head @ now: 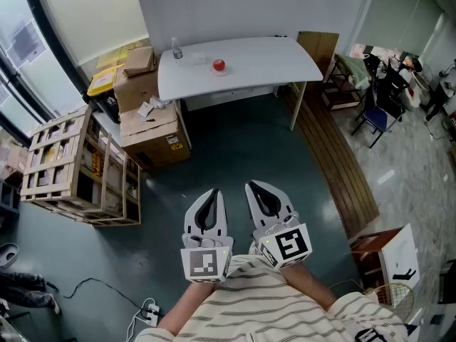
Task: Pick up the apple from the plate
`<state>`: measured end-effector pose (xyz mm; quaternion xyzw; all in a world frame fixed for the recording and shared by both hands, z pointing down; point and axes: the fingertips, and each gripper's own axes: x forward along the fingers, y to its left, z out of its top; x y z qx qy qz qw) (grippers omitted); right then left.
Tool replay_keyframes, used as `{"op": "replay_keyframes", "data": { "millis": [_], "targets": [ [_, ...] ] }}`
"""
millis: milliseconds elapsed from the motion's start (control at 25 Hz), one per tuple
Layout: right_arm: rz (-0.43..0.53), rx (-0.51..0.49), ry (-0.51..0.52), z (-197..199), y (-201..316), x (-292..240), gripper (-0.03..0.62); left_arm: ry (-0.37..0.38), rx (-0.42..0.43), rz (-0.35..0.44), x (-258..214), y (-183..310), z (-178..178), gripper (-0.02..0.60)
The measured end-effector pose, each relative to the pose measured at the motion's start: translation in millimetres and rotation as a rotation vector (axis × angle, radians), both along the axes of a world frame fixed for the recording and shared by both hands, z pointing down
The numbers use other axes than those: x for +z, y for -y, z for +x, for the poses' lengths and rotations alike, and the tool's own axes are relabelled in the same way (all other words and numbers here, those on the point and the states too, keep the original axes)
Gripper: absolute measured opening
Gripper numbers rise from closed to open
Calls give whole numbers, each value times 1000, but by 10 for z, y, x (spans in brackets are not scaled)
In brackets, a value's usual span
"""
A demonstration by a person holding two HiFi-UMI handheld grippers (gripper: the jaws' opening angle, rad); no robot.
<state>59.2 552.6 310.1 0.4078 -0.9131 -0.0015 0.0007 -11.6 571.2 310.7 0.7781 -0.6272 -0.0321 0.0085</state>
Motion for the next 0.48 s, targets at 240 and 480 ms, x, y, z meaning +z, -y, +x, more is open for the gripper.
{"op": "replay_keyframes", "data": {
  "millis": [240, 480],
  "targets": [
    [-6, -17, 2, 183, 154, 43, 12, 2, -15, -14, 61, 168, 182, 5],
    [6, -31, 6, 462, 391, 41, 12, 12, -31, -22, 81, 396, 461, 5]
  ]
}}
